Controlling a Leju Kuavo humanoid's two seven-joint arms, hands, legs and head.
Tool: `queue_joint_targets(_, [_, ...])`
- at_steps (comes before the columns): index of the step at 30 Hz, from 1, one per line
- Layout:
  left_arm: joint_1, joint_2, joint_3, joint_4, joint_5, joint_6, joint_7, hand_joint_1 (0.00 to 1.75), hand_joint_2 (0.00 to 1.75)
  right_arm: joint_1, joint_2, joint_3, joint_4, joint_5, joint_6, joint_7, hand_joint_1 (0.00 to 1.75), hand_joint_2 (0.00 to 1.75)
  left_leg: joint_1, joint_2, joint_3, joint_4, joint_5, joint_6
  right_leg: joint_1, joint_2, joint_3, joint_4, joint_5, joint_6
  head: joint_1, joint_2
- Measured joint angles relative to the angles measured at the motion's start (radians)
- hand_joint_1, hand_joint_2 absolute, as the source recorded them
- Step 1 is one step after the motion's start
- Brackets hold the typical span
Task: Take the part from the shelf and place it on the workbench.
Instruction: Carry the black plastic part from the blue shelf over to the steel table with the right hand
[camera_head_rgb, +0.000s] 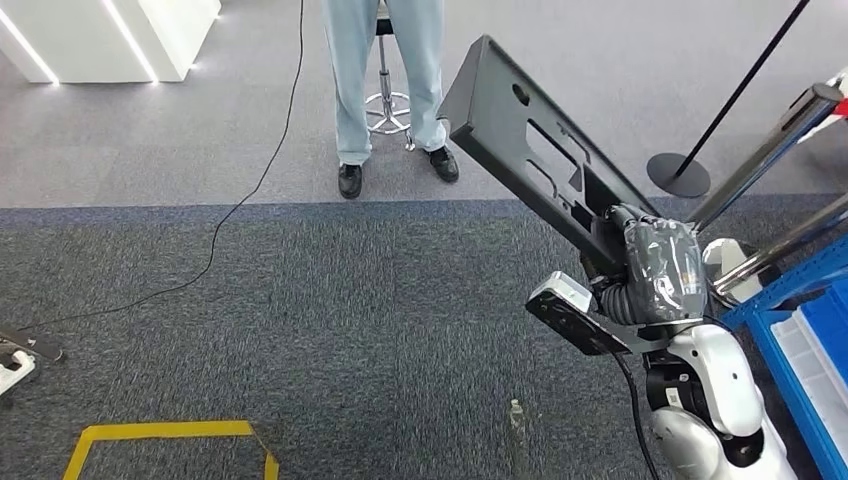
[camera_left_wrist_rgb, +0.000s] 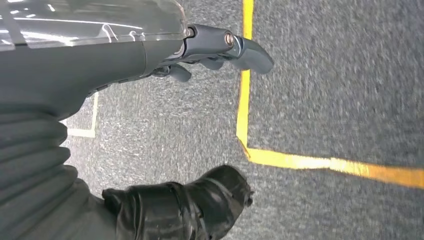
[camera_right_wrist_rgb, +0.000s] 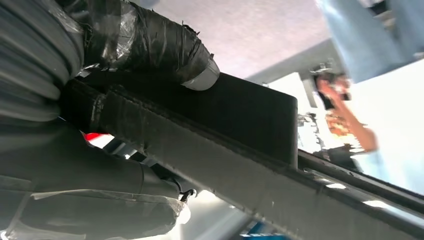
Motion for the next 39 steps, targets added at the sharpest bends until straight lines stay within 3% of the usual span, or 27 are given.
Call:
queue_joint_targets(2, [-0.006, -0.002, -0.001, 0.000, 0.001, -0.001, 0.000, 0.00, 1.75, 0.001, -0.010, -0.012, -0.008, 0.000, 0.005, -0.005, 1.75, 1.75, 0.000, -0.022, 0.000, -0.004, 0.003, 0.012, 0.000, 0.058, -0.058, 0.121, -0.062, -0.002, 0.002, 0.000])
queue_joint_targets(3, [-0.009, -0.004, -0.003, 0.000, 0.002, -0.002, 0.003, 0.00, 1.75, 0.001, -0.014, -0.016, -0.010, 0.000, 0.008, -0.005, 1.75, 1.75, 0.000, -0.034, -0.001, -0.004, 0.004, 0.014, 0.002, 0.069, -0.092, 0.187, -0.086, -0.003, 0.003, 0.000])
queue_joint_targets(4, [-0.010, -0.006, -0.005, 0.001, 0.002, -0.003, 0.007, 0.00, 1.75, 0.001, -0.018, -0.018, -0.011, 0.000, 0.011, -0.005, 1.75, 1.75, -0.001, -0.048, -0.001, -0.003, 0.004, 0.015, 0.003, 0.074, -0.116, 0.230, -0.094, -0.004, 0.003, 0.000])
queue_joint_targets(5, [-0.010, -0.009, -0.008, 0.001, 0.003, -0.003, 0.012, 0.00, 1.75, 0.001, -0.021, -0.020, -0.012, 0.000, 0.014, -0.005, 1.75, 1.75, -0.001, -0.062, -0.001, 0.000, 0.004, 0.015, 0.003, 0.077, -0.124, 0.238, -0.082, -0.004, 0.003, 0.000])
queue_joint_targets(7, [-0.010, -0.013, -0.013, 0.001, 0.005, -0.002, 0.023, 0.00, 1.75, -0.002, -0.027, -0.025, -0.014, -0.001, 0.017, -0.005, 1.75, 1.75, 0.000, -0.092, -0.002, 0.008, 0.002, 0.013, -0.001, 0.091, -0.088, 0.145, -0.011, -0.004, 0.003, 0.000])
queue_joint_targets(8, [-0.010, -0.014, -0.014, 0.001, 0.006, -0.001, 0.027, 0.00, 1.75, -0.004, -0.030, -0.028, -0.016, -0.002, 0.018, -0.004, 1.75, 1.75, 0.002, -0.106, -0.005, 0.013, 0.000, 0.010, -0.005, 0.116, -0.060, 0.081, 0.019, -0.005, 0.003, 0.000])
queue_joint_targets(9, [-0.011, -0.016, -0.016, 0.001, 0.008, 0.000, 0.030, 0.00, 1.75, -0.005, -0.032, -0.030, -0.018, -0.003, 0.019, -0.004, 1.75, 1.75, 0.001, -0.120, -0.008, 0.019, -0.001, 0.006, -0.009, 0.144, -0.037, 0.027, 0.038, -0.005, 0.004, 0.000])
queue_joint_targets(11, [-0.011, -0.017, -0.016, 0.001, 0.012, 0.002, 0.036, 0.00, 1.75, -0.007, -0.037, -0.033, -0.023, -0.008, 0.020, -0.004, 1.75, 1.75, 0.003, -0.147, -0.020, 0.024, 0.001, -0.005, -0.011, 0.176, -0.018, -0.015, 0.040, -0.006, 0.005, 0.000])
queue_joint_targets(13, [-0.007, -0.017, -0.017, 0.002, 0.012, 0.006, 0.046, 0.00, 1.75, -0.009, -0.041, -0.036, -0.026, -0.012, 0.021, -0.003, 1.75, 1.75, 0.008, -0.172, -0.028, 0.021, 0.008, -0.020, -0.011, 0.154, -0.014, -0.023, 0.044, -0.015, 0.005, 0.000])
queue_joint_targets(14, [-0.003, -0.018, -0.017, 0.002, 0.012, 0.009, 0.053, 0.00, 1.75, -0.011, -0.042, -0.036, -0.027, -0.014, 0.021, -0.003, 1.75, 1.75, 0.008, -0.160, -0.034, 0.026, 0.006, -0.026, -0.012, 0.140, -0.011, -0.027, 0.048, -0.021, 0.004, 0.000])
queue_joint_targets(15, [-0.002, -0.018, -0.017, 0.002, 0.012, 0.012, 0.059, 0.00, 1.75, -0.012, -0.043, -0.037, -0.030, -0.015, 0.021, -0.003, 1.75, 1.75, 0.007, -0.131, -0.046, 0.048, -0.006, -0.031, -0.013, 0.125, -0.008, -0.032, 0.051, -0.027, 0.000, 0.000])
queue_joint_targets(17, [-0.005, -0.021, -0.017, 0.003, 0.011, 0.015, 0.066, 0.00, 1.75, -0.013, -0.046, -0.039, -0.033, -0.017, 0.022, -0.003, 1.75, 1.75, 0.005, -0.053, -0.096, 0.149, -0.057, -0.039, -0.009, 0.092, -0.003, -0.038, 0.052, -0.034, -0.006, 0.000])
queue_joint_targets(19, [-0.010, -0.026, -0.017, 0.003, 0.010, 0.014, 0.071, 0.00, 1.75, -0.013, -0.048, -0.041, -0.034, -0.018, 0.022, -0.003, 1.75, 1.75, 0.010, -0.022, -0.154, 0.267, -0.100, -0.045, -0.004, 0.059, -0.002, -0.038, 0.050, -0.037, -0.008, 0.000])
queue_joint_targets(20, [-0.010, -0.029, -0.018, 0.003, 0.009, 0.012, 0.076, 0.00, 1.75, -0.013, -0.048, -0.042, -0.034, -0.020, 0.023, -0.003, 1.75, 1.75, 0.012, -0.017, -0.165, 0.290, -0.101, -0.046, -0.002, 0.043, -0.001, -0.037, 0.048, -0.037, -0.008, 0.000])
queue_joint_targets(21, [-0.009, -0.030, -0.018, 0.003, 0.008, 0.009, 0.082, 0.00, 1.75, -0.014, -0.048, -0.042, -0.034, -0.022, 0.024, -0.004, 1.75, 1.75, 0.012, -0.015, -0.158, 0.277, -0.085, -0.046, -0.001, 0.028, 0.001, -0.037, 0.045, -0.037, -0.008, 0.000])
queue_joint_targets(22, [-0.008, -0.031, -0.019, 0.003, 0.006, 0.006, 0.088, 0.00, 1.75, -0.015, -0.048, -0.042, -0.034, -0.023, 0.025, -0.004, 1.75, 1.75, 0.012, -0.009, -0.130, 0.226, -0.055, -0.044, -0.001, 0.014, 0.005, -0.038, 0.042, -0.036, -0.008, 0.000])
queue_joint_targets(24, [-0.008, -0.032, -0.021, 0.004, 0.003, 0.001, 0.098, 0.00, 1.75, -0.019, -0.048, -0.042, -0.034, -0.025, 0.029, -0.004, 1.75, 1.75, 0.004, 0.025, -0.056, 0.091, -0.008, -0.036, 0.003, -0.012, 0.013, -0.039, 0.034, -0.032, -0.007, 0.000])
queue_joint_targets(26, [-0.010, -0.032, -0.022, 0.004, 0.002, -0.001, 0.102, 0.00, 1.75, -0.024, -0.049, -0.042, -0.033, -0.019, 0.034, -0.004, 1.75, 1.75, -0.010, 0.047, -0.021, 0.022, 0.001, -0.021, 0.006, -0.033, 0.019, -0.043, 0.029, -0.024, -0.006, 0.000])
queue_joint_targets(28, [-0.009, -0.032, -0.022, 0.004, 0.002, -0.002, 0.108, 0.00, 1.75, -0.028, -0.050, -0.041, -0.033, 0.033, 0.048, 0.010, 1.75, 1.75, -0.017, 0.029, -0.019, 0.015, 0.000, -0.006, 0.007, -0.053, 0.026, -0.050, 0.025, -0.014, -0.006, 0.000])
queue_joint_targets(29, [-0.007, -0.031, -0.022, 0.004, 0.002, -0.002, 0.111, 0.00, 1.75, -0.030, -0.053, -0.041, -0.033, 0.087, 0.062, 0.025, 1.75, 1.75, -0.016, 0.017, -0.015, 0.008, 0.002, 0.000, 0.005, -0.048, 0.029, -0.048, 0.020, -0.008, -0.006, 0.000])
queue_joint_targets(31, [-0.008, -0.031, -0.022, 0.004, 0.002, -0.002, 0.120, 0.00, 1.75, -0.038, -0.064, -0.038, -0.033, 0.224, 0.108, 0.062, 1.75, 1.75, -0.011, -0.006, -0.002, -0.006, 0.005, 0.016, 0.002, 0.001, 0.013, -0.001, -0.011, -0.004, -0.002, 0.000])
queue_joint_targets(33, [-0.012, -0.033, -0.023, 0.004, 0.002, 0.000, 0.129, 0.00, 1.75, -0.046, -0.076, -0.033, -0.034, 0.330, 0.176, 0.091, 1.75, 1.75, -0.009, -0.029, 0.003, -0.010, 0.005, 0.026, 0.001, 0.060, -0.053, 0.122, -0.066, -0.008, 0.003, 0.000])
queue_joint_targets(35, [-0.015, -0.037, -0.023, 0.004, 0.004, 0.004, 0.135, 0.00, 1.75, -0.049, -0.081, -0.023, -0.032, 0.367, 0.240, 0.107, 1.75, 1.75, -0.010, -0.056, 0.003, -0.007, 0.003, 0.029, 0.002, 0.076, -0.120, 0.225, -0.090, -0.008, 0.006, 0.000])
queue_joint_targets(36, [-0.014, -0.040, -0.023, 0.004, 0.006, 0.007, 0.137, 0.00, 1.75, -0.050, -0.082, -0.017, -0.030, 0.367, 0.262, 0.112, 1.75, 1.75, -0.010, -0.071, 0.003, -0.004, 0.001, 0.028, 0.002, 0.078, -0.132, 0.229, -0.074, -0.007, 0.007, 0.000])
queue_joint_targets(37, [-0.014, -0.042, -0.023, 0.004, 0.009, 0.010, 0.138, 0.00, 1.75, -0.053, -0.083, -0.011, -0.027, 0.362, 0.280, 0.116, 1.75, 1.75, -0.009, -0.086, 0.002, 0.002, -0.001, 0.026, 0.000, 0.081, -0.125, 0.196, -0.041, -0.007, 0.007, 0.000])
queue_joint_targets(38, [-0.014, -0.043, -0.023, 0.004, 0.011, 0.013, 0.139, 0.00, 1.75, -0.059, -0.086, -0.006, -0.024, 0.352, 0.296, 0.121, 1.75, 1.75, -0.008, -0.101, 0.002, 0.009, -0.005, 0.022, -0.004, 0.094, -0.103, 0.133, 0.002, -0.006, 0.007, 0.000])
queue_joint_targets(39, [-0.014, -0.045, -0.023, 0.004, 0.013, 0.016, 0.139, 0.00, 1.75, -0.066, -0.088, 0.000, -0.019, 0.339, 0.310, 0.125, 1.75, 1.75, -0.006, -0.115, -0.001, 0.016, -0.009, 0.018, -0.009, 0.121, -0.078, 0.074, 0.031, -0.006, 0.007, 0.000])
